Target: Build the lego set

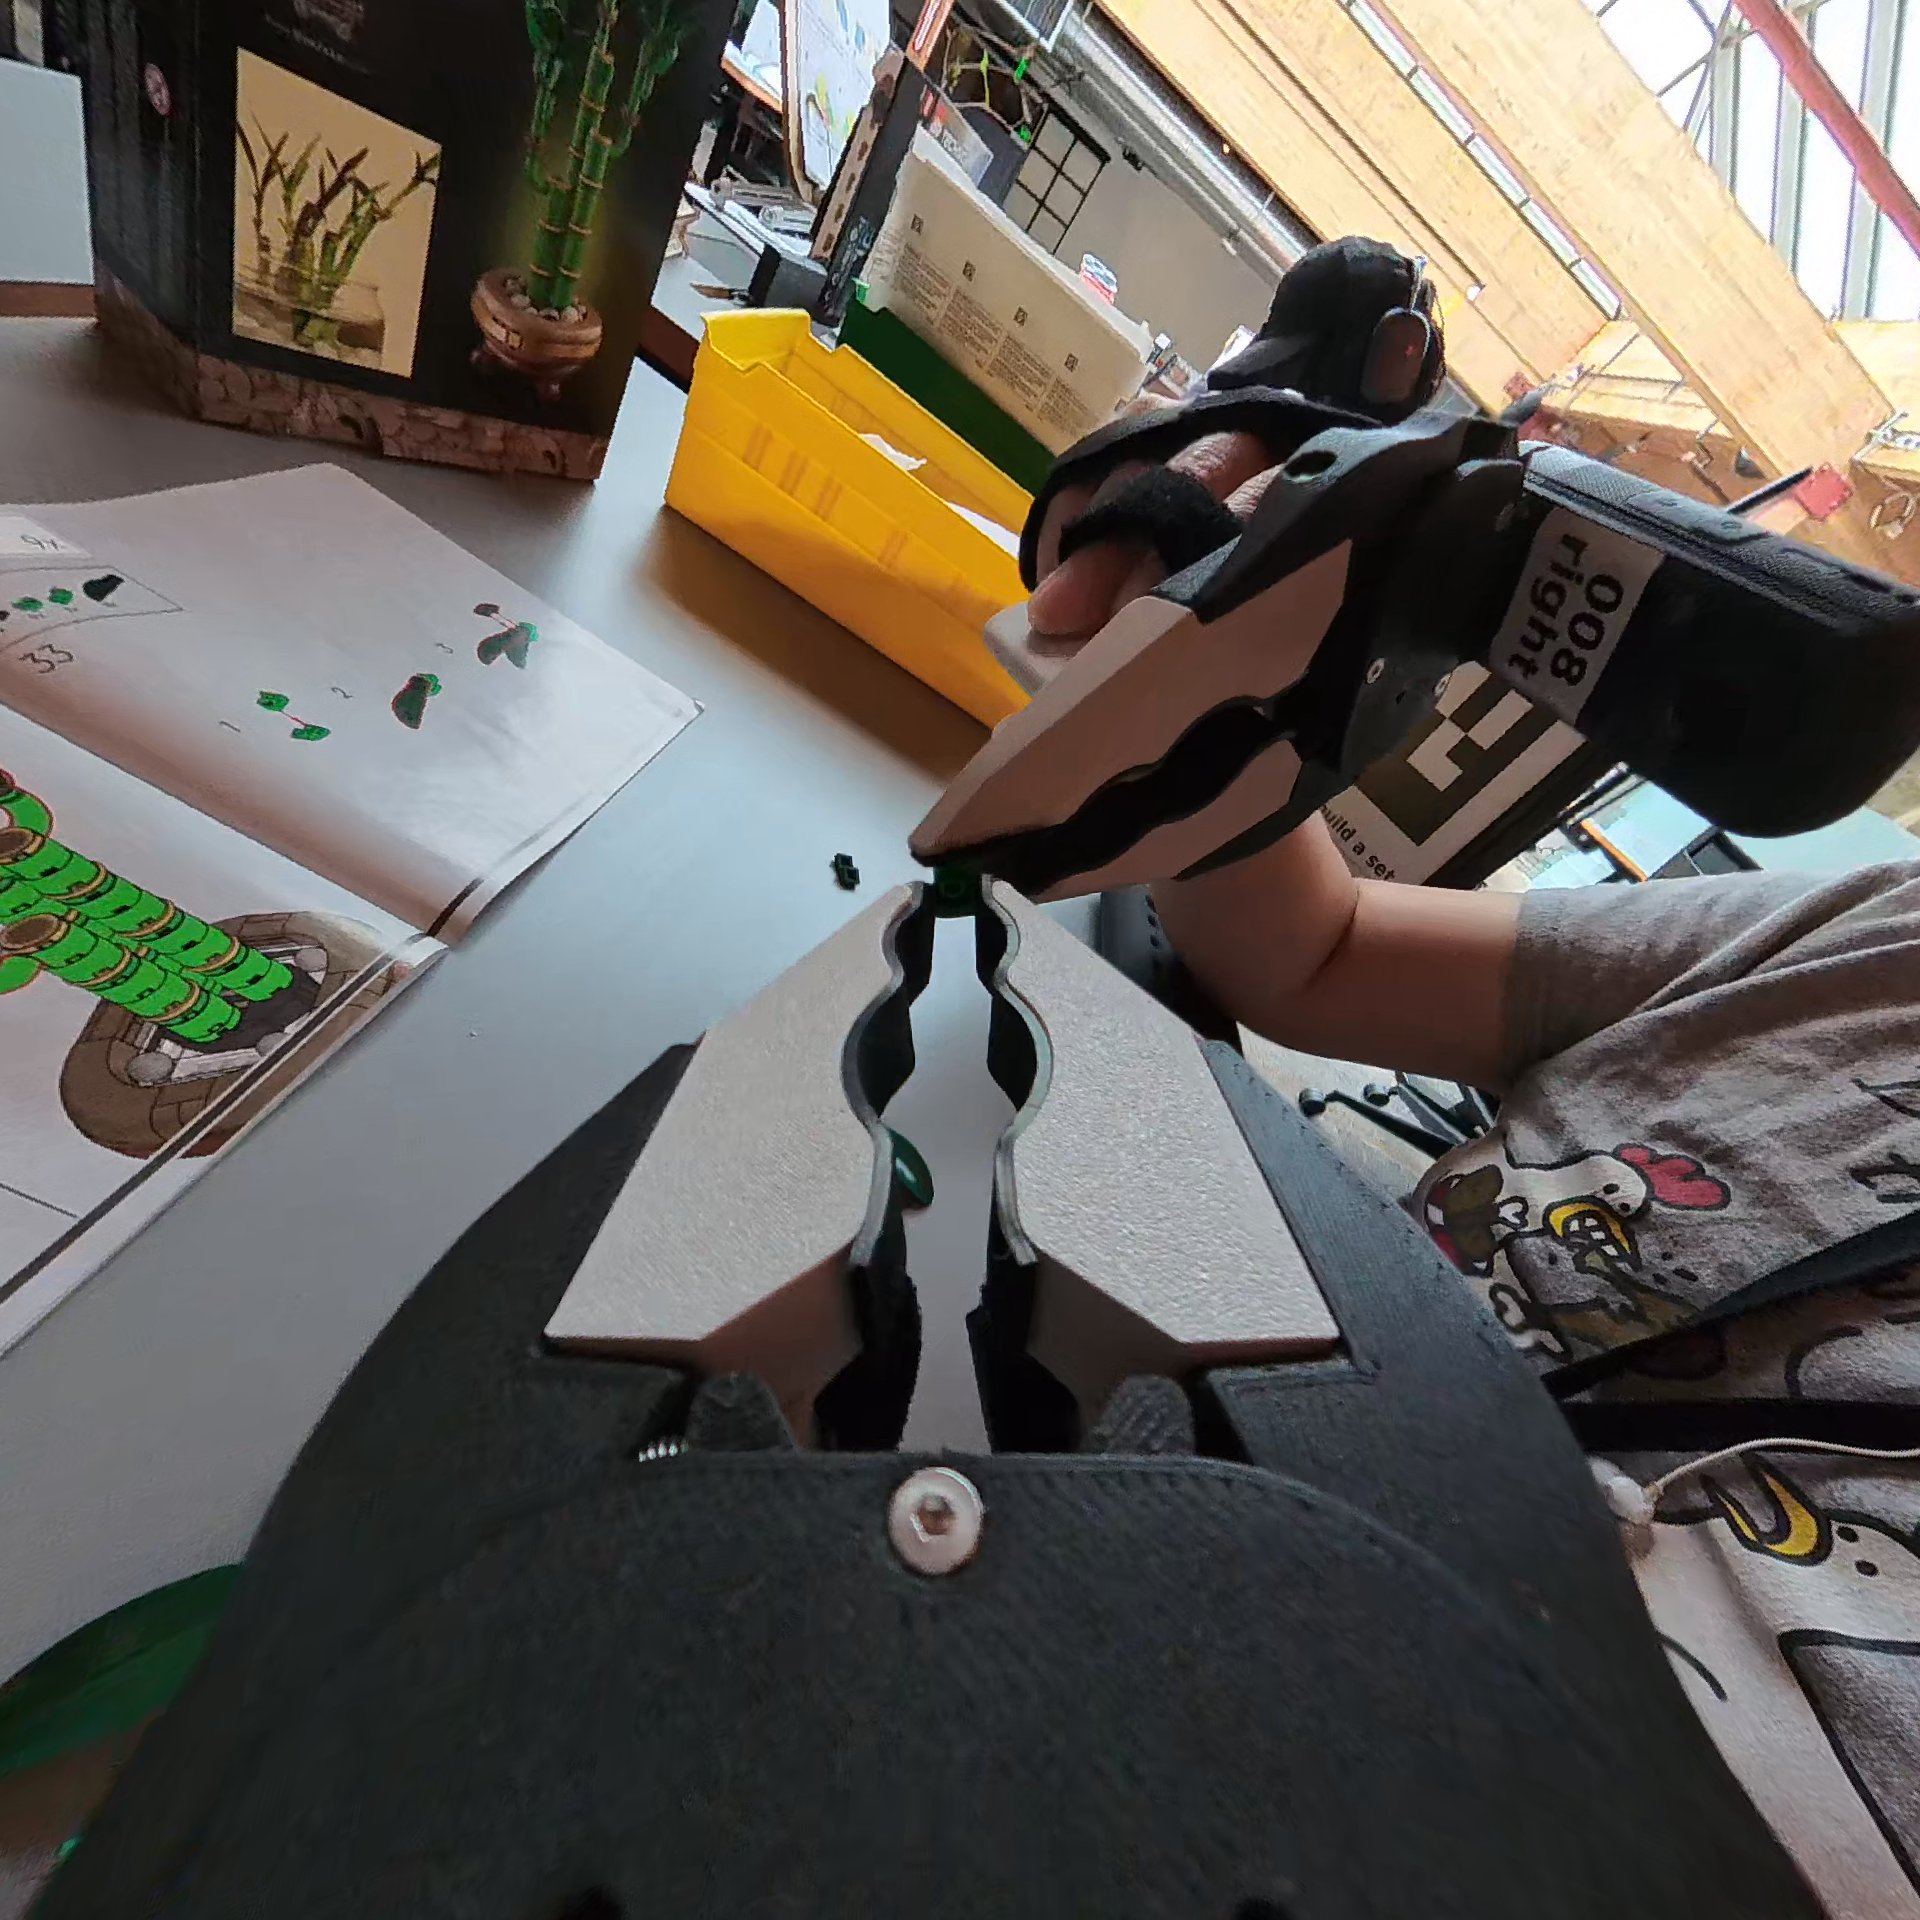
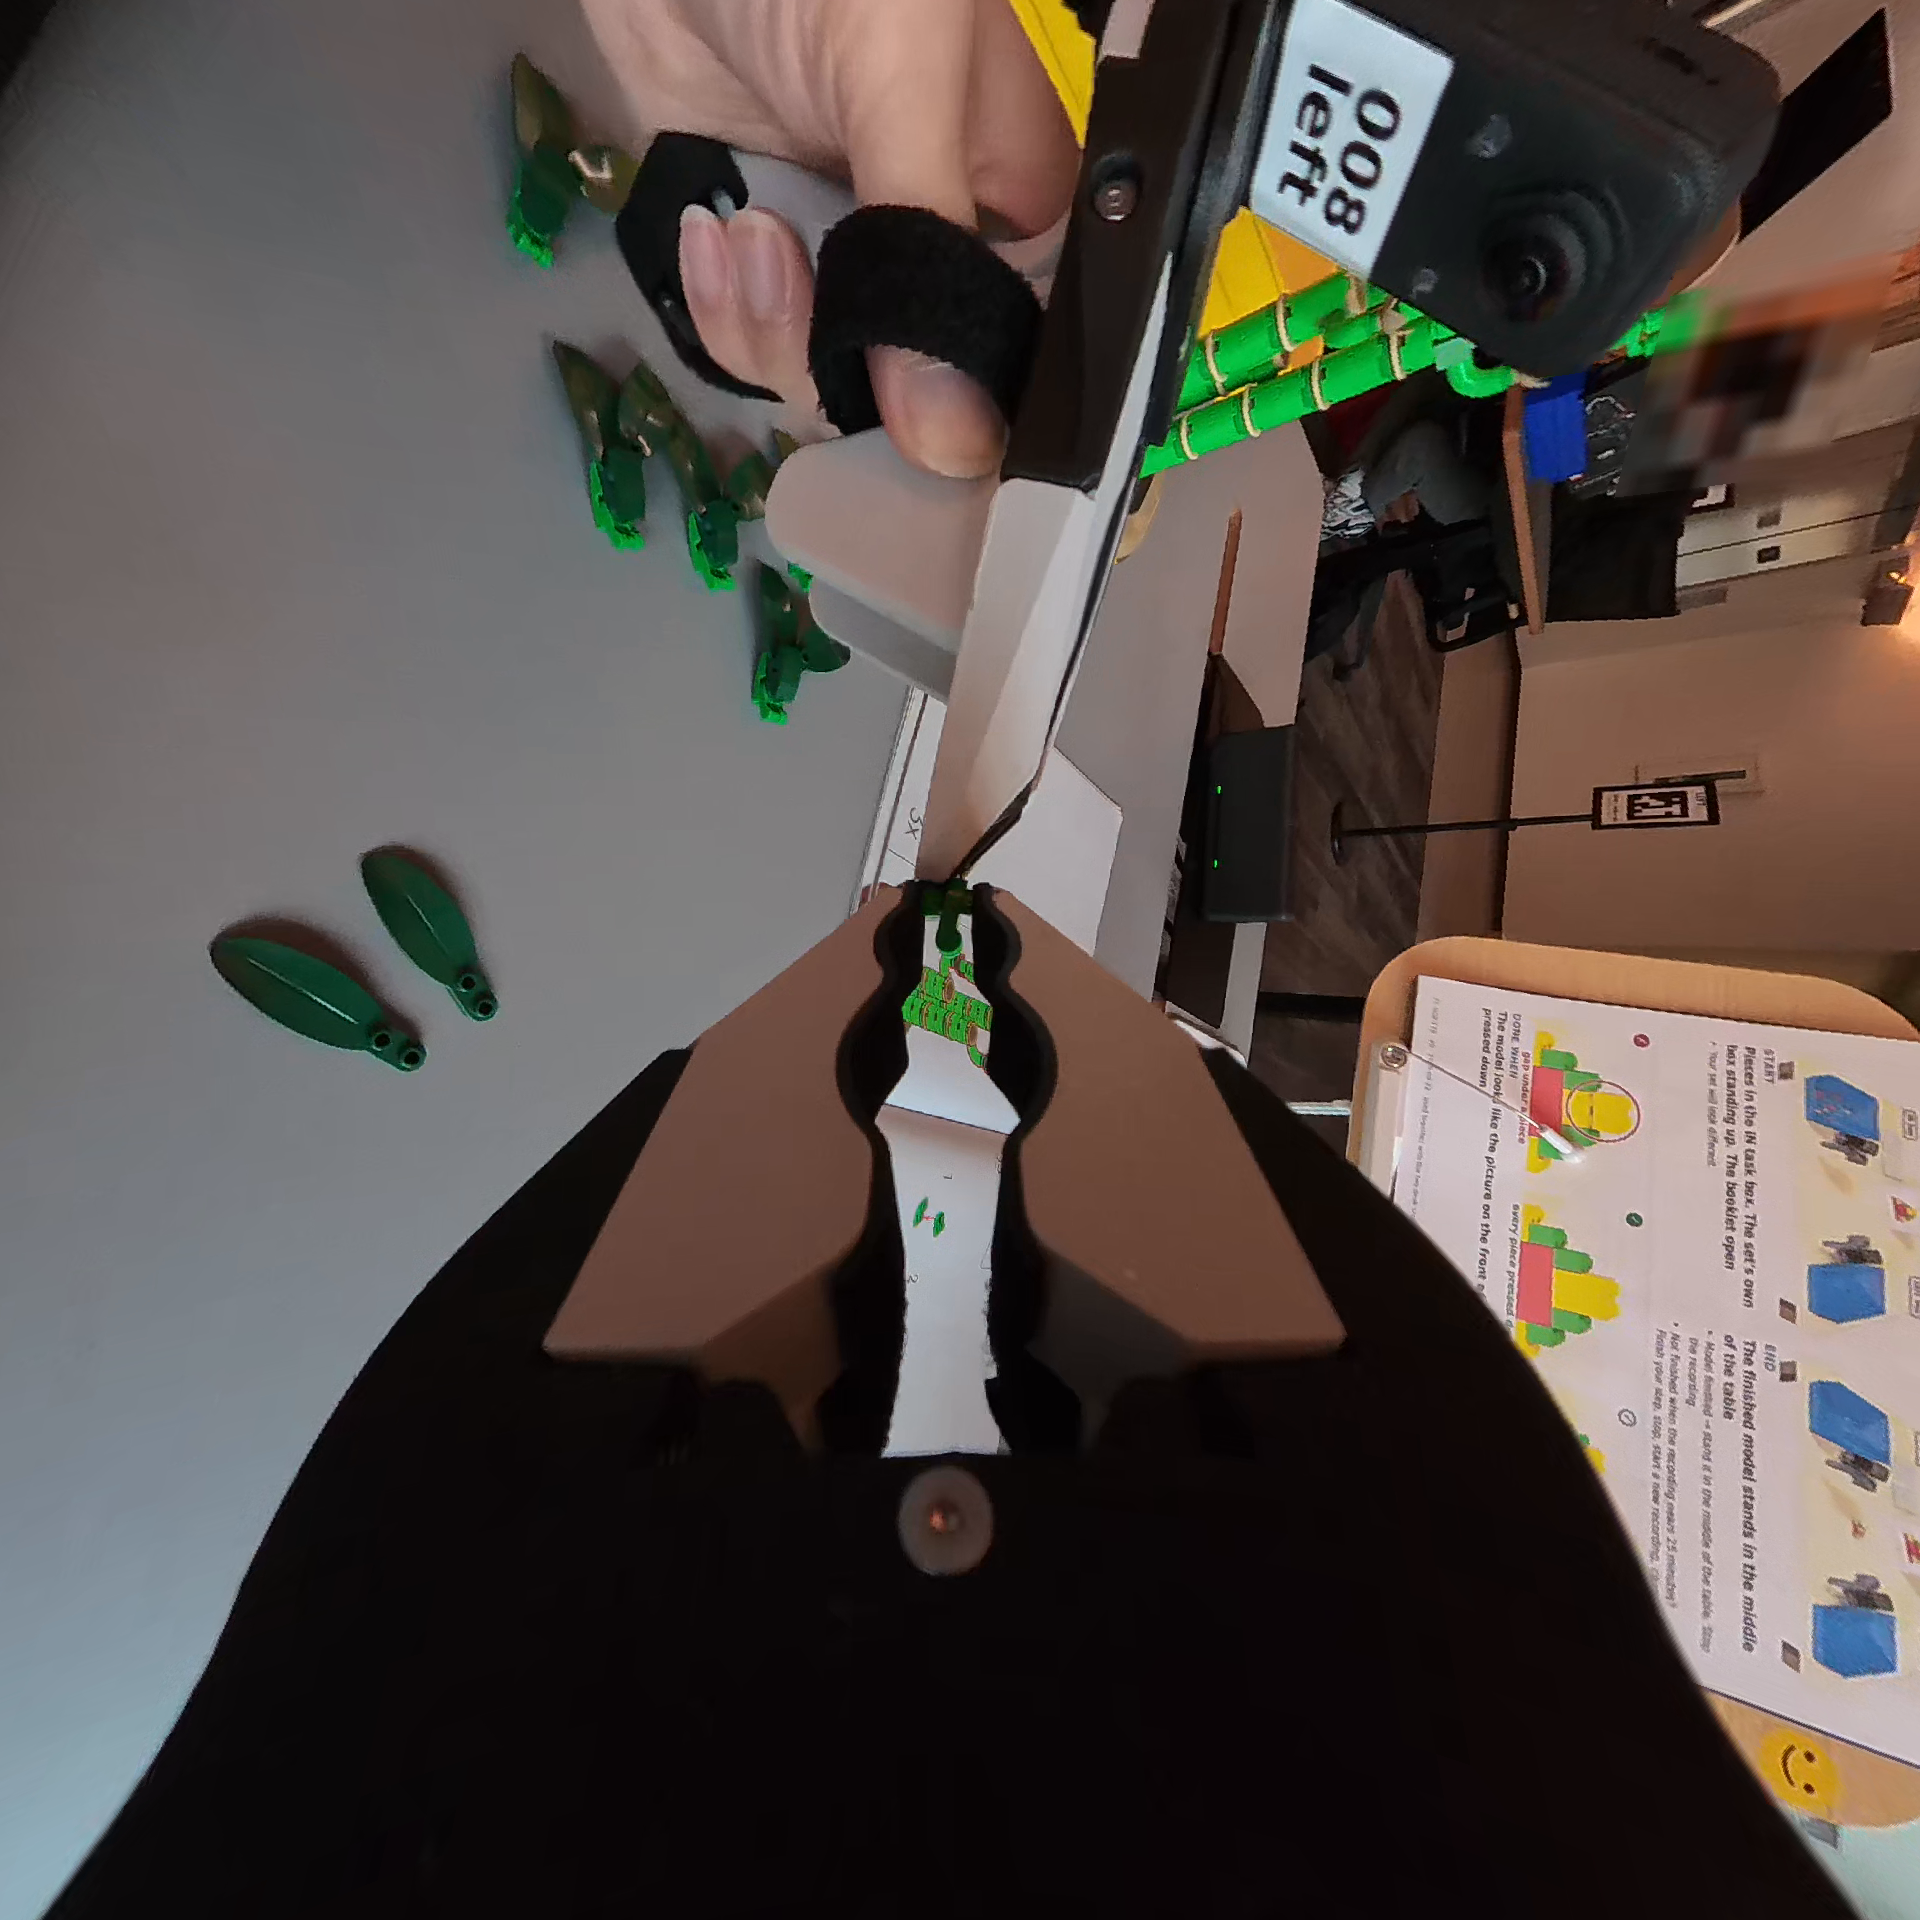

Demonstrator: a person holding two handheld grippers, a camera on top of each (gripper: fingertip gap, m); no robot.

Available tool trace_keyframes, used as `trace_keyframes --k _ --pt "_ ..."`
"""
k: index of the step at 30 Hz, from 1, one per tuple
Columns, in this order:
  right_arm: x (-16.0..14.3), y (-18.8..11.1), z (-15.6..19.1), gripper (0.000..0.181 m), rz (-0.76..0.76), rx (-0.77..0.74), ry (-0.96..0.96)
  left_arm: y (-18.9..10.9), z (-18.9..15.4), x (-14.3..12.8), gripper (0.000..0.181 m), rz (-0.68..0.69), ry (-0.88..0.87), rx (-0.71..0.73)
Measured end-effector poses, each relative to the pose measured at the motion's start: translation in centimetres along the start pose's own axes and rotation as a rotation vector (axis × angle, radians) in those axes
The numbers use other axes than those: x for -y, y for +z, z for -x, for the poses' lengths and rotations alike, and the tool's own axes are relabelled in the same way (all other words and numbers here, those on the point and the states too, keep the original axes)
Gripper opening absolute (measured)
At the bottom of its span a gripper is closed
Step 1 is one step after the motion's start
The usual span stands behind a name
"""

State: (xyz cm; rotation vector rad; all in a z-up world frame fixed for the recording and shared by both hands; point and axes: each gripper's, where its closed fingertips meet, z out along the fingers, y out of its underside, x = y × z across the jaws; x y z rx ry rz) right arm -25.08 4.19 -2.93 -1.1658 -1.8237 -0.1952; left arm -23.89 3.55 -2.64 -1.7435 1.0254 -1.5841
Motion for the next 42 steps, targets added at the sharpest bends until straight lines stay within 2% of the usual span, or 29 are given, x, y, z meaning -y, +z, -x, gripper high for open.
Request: trace_keyframes --k 5,16,21,25,29,33,34,35,38,42 --pt "-0.2 0.6 0.6 0.006 0.051 0.016 -0.040 0.0 0.5 -0.6 0.005 0.043 -0.011 0.022" --pt "0.4 0.6 -1.3 0.005 0.051 -0.122 -0.029 -1.1 0.4 1.0 0.005 -0.057 -0.054 -0.021" --pt "0.2 0.8 -0.9 0.005 0.082 -0.106 -0.042 -1.0 0.6 0.7 0.005 -0.043 -0.066 -0.022" --pt "0.0 1.0 0.1 0.005 0.096 -0.050 -0.074 -0.6 0.7 -0.3 0.005 0.018 -0.050 -0.013" --pt "0.3 0.9 -0.5 0.005 0.053 -0.066 -0.035 -0.9 0.5 0.3 0.005 -0.016 -0.053 -0.039" --pt "1.4 -0.5 -2.4 0.006 -0.127 -0.112 0.123 -2.2 -0.9 2.7 0.009 -0.159 -0.030 -0.128" --pt "1.4 -0.9 -2.9 0.006 -0.145 -0.126 0.142 -2.6 -0.8 3.1 0.017 -0.186 -0.023 -0.117" --pt "1.5 -1.4 -3.2 0.006 -0.157 -0.139 0.157 -3.0 -0.8 3.4 0.023 -0.205 -0.009 -0.111" --pt "1.6 -2.3 -3.8 0.006 -0.172 -0.154 0.181 -3.4 -2.1 3.6 0.024 -0.213 0.022 -0.168" --pt "1.2 -2.1 -3.8 0.007 -0.132 -0.166 0.158 -2.4 -2.6 3.1 0.028 -0.191 0.021 -0.184"
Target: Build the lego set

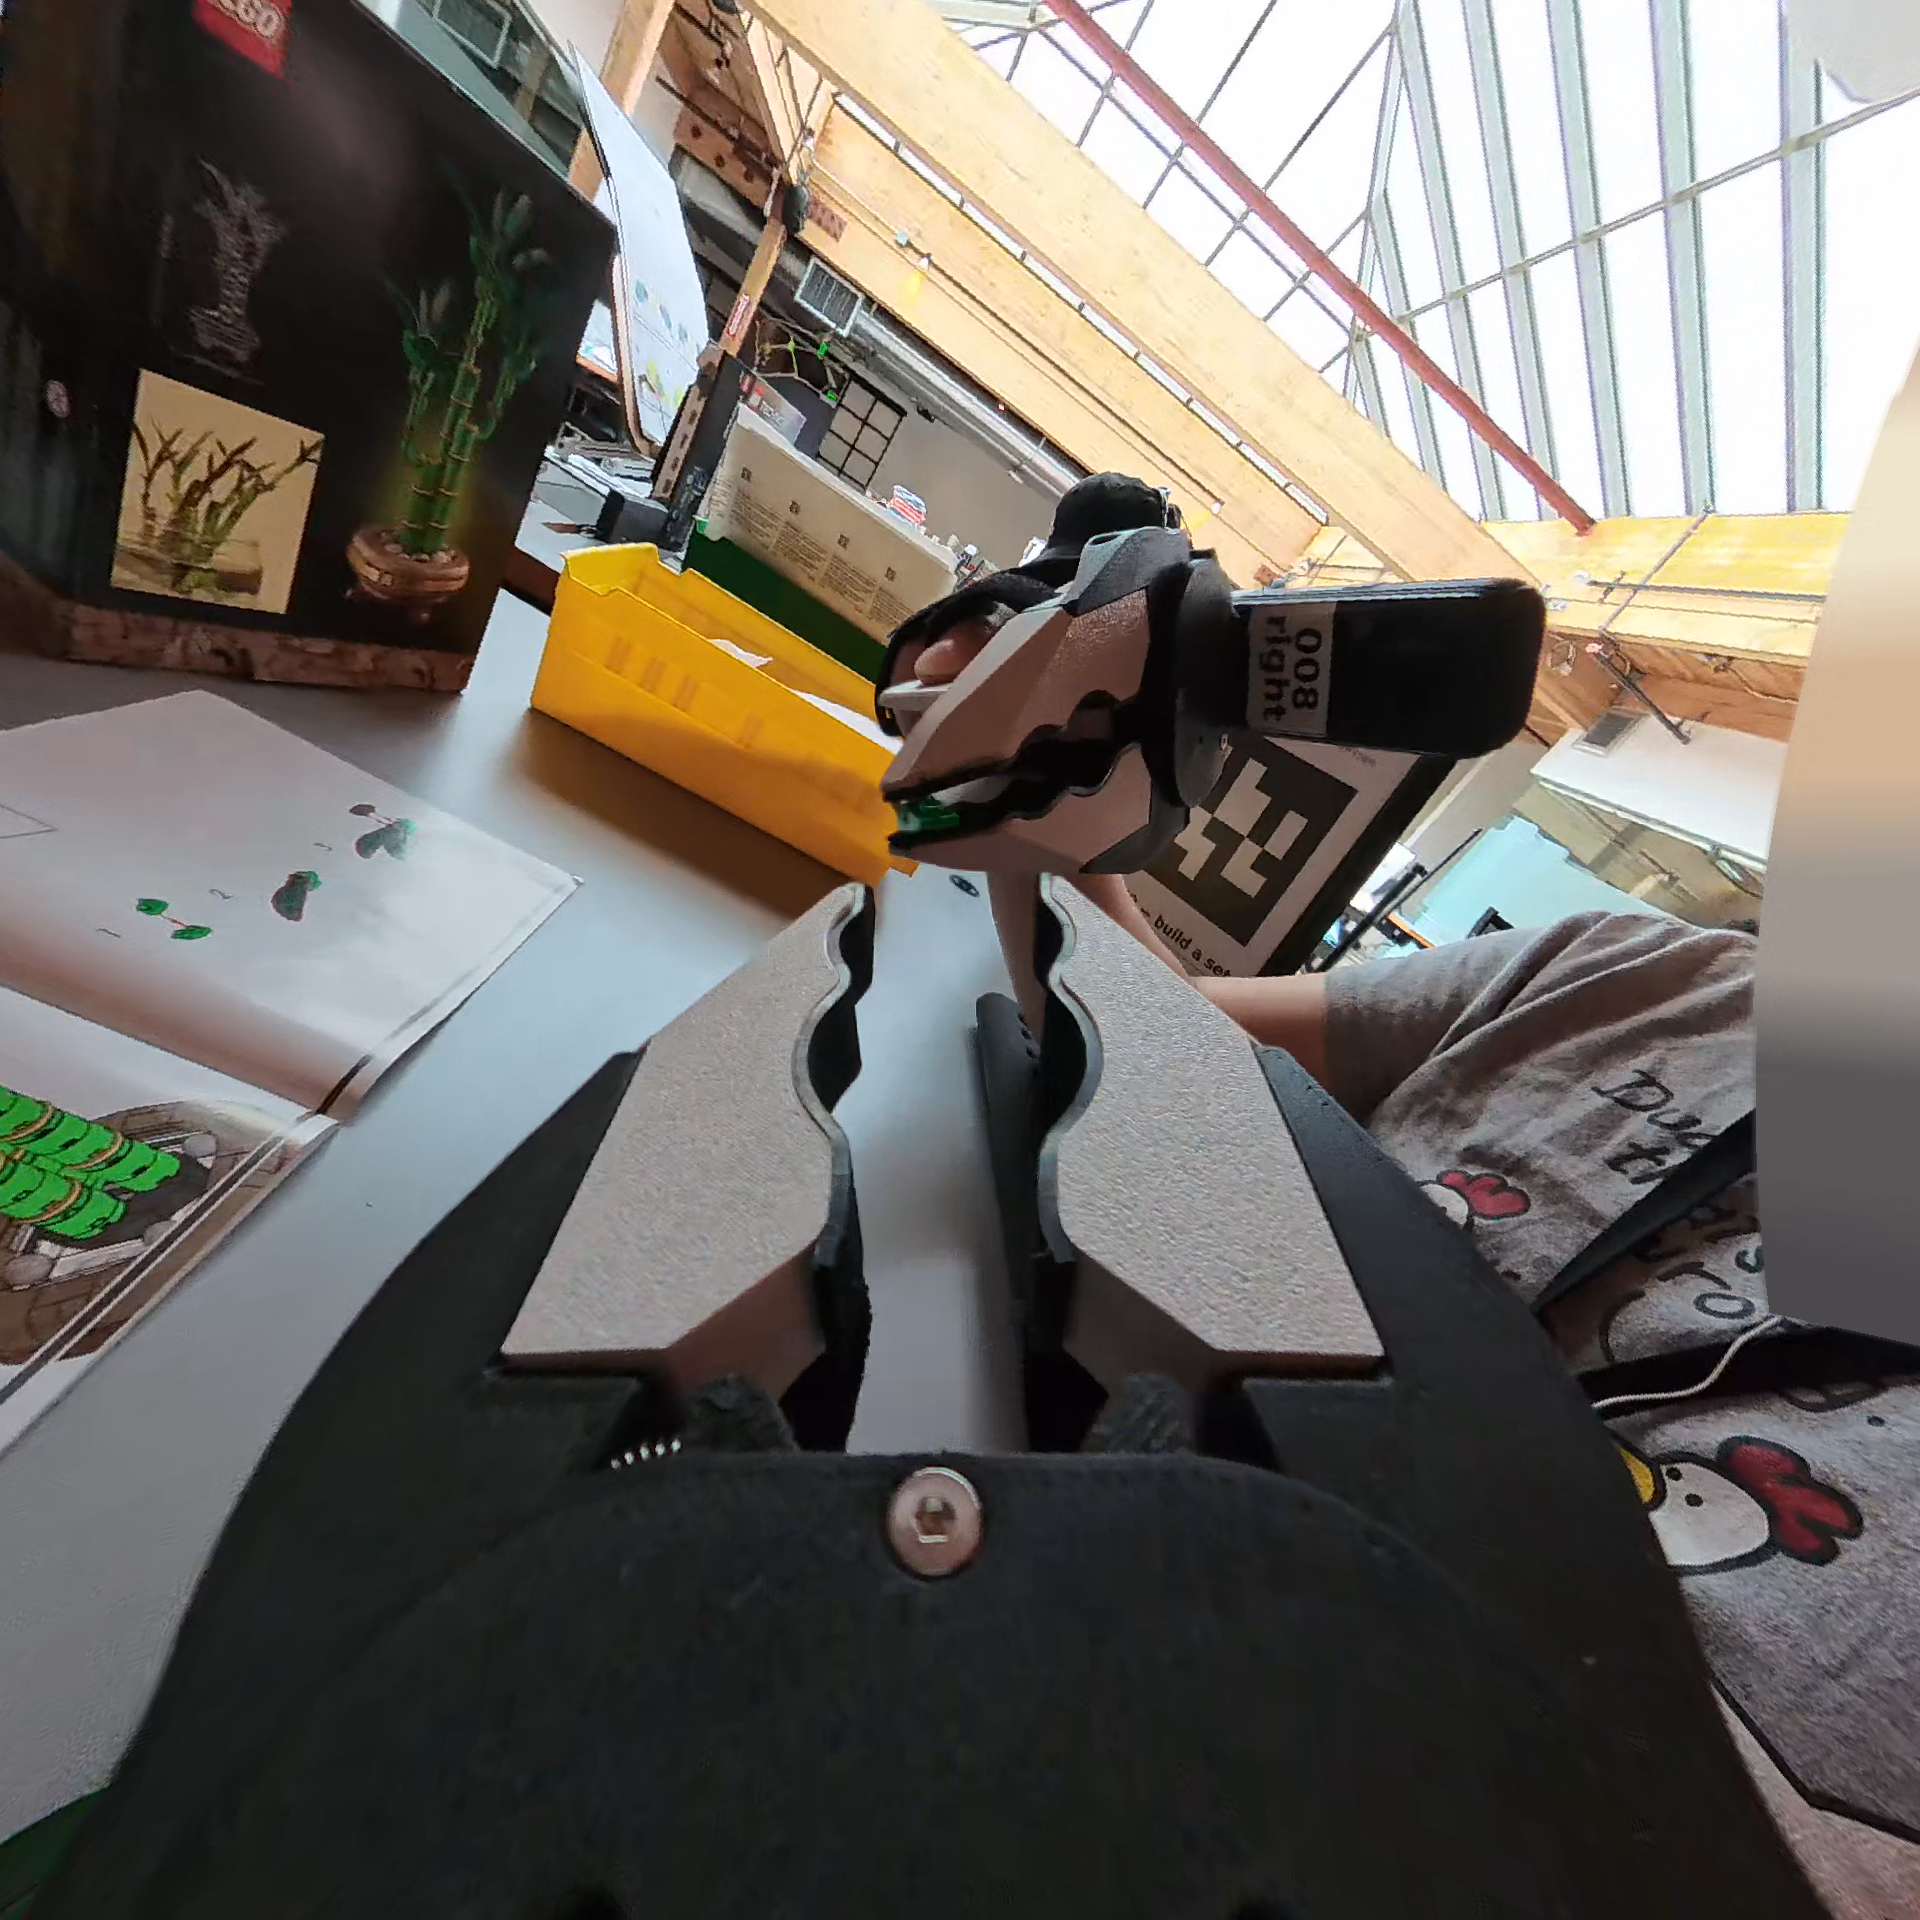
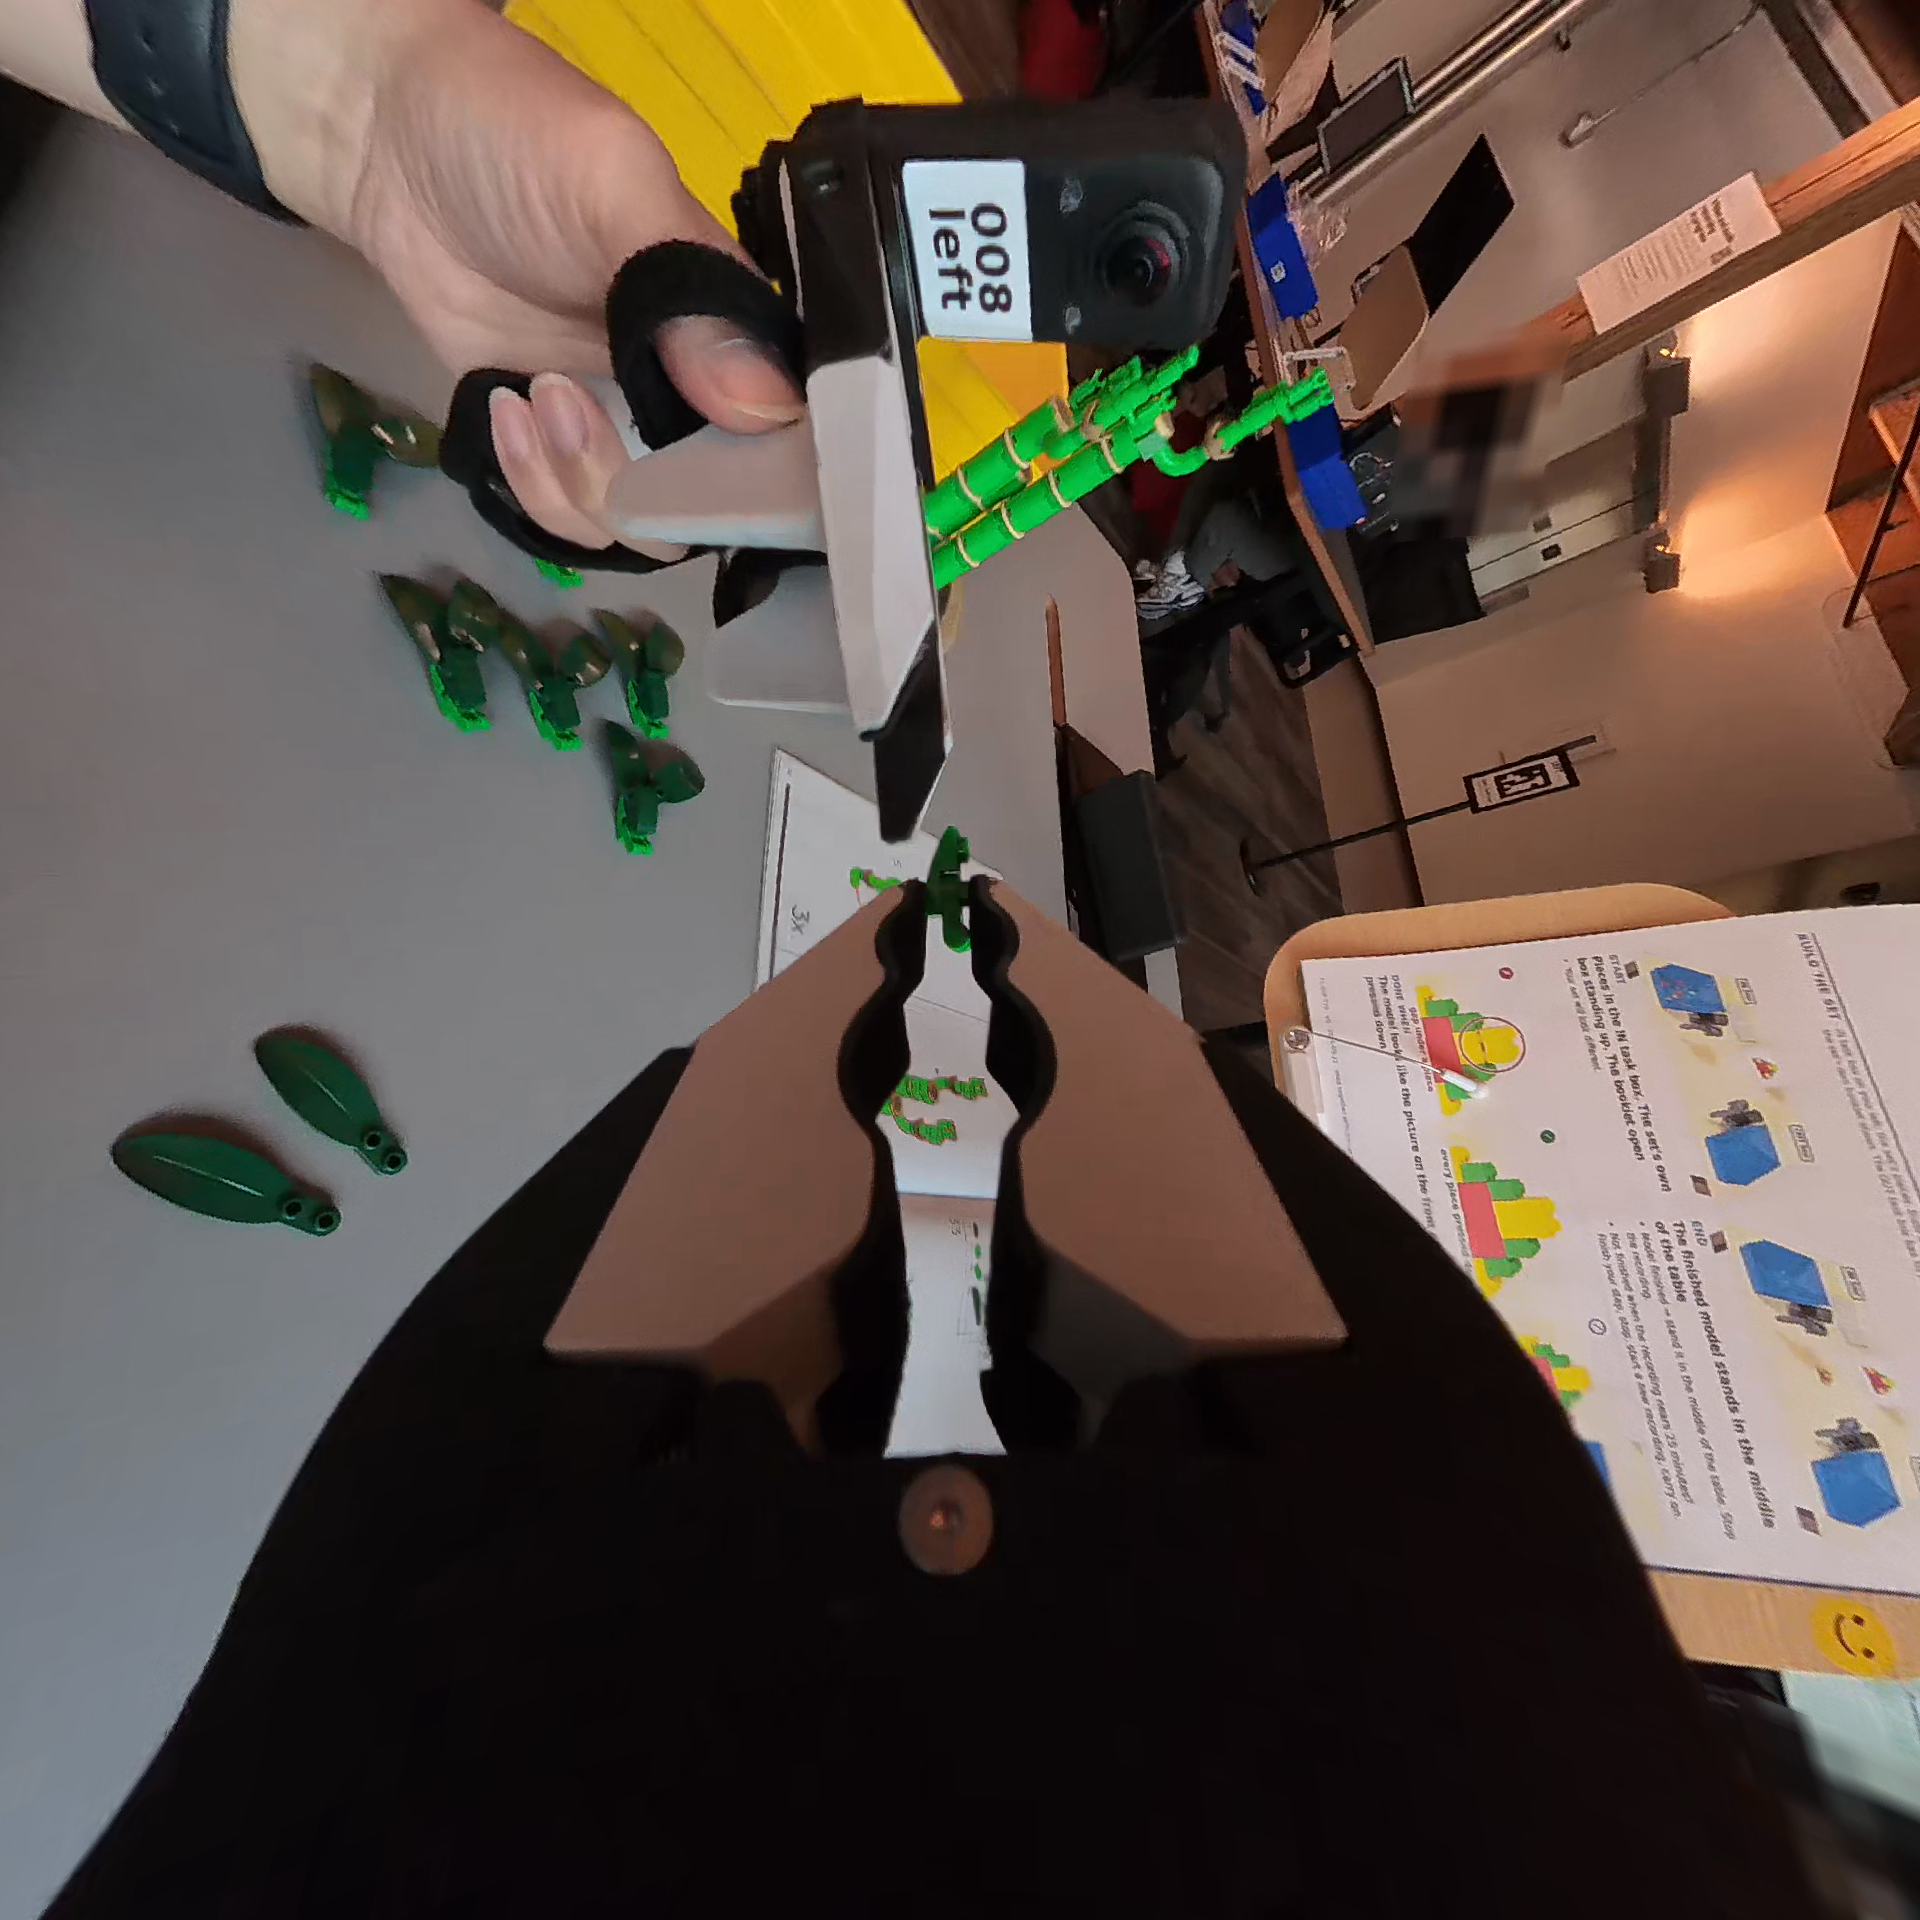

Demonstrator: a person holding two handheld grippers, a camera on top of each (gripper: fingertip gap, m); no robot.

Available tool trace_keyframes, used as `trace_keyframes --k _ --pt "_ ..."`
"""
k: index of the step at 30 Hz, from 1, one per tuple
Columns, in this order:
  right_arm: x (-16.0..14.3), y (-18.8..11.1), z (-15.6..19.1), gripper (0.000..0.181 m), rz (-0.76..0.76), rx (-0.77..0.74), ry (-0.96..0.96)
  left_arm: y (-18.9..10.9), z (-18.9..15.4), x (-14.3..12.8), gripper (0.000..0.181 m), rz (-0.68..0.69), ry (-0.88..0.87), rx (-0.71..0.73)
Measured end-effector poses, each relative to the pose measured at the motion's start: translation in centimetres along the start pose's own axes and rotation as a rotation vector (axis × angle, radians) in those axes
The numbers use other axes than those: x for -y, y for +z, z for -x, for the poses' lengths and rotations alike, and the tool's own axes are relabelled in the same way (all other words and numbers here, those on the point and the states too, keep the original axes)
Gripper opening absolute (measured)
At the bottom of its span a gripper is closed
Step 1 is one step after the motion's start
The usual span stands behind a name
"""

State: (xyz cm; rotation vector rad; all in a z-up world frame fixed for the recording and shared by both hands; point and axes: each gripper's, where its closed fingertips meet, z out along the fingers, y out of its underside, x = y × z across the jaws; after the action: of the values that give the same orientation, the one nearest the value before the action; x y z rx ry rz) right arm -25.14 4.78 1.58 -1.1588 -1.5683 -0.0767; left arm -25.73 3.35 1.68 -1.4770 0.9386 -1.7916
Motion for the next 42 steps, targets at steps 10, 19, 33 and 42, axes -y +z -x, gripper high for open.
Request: trace_keyframes --k 10,19,33,42 --pt "0.0 0.9 0.5 0.007 0.033 -0.059 -0.165 0.3 1.0 0.1 0.007 0.013 0.251 0.180" --pt "0.4 1.0 1.0 0.013 -0.004 -0.041 -0.155 0.3 1.0 -0.3 0.005 0.067 0.397 0.243" --pt "3.0 -2.7 2.7 0.009 -0.323 0.358 0.295 1.2 -2.9 -1.9 0.005 0.156 0.974 0.205" --pt "3.3 -3.0 3.4 0.006 -0.334 0.419 0.308 1.3 -3.5 -2.4 0.005 0.170 0.963 0.158"
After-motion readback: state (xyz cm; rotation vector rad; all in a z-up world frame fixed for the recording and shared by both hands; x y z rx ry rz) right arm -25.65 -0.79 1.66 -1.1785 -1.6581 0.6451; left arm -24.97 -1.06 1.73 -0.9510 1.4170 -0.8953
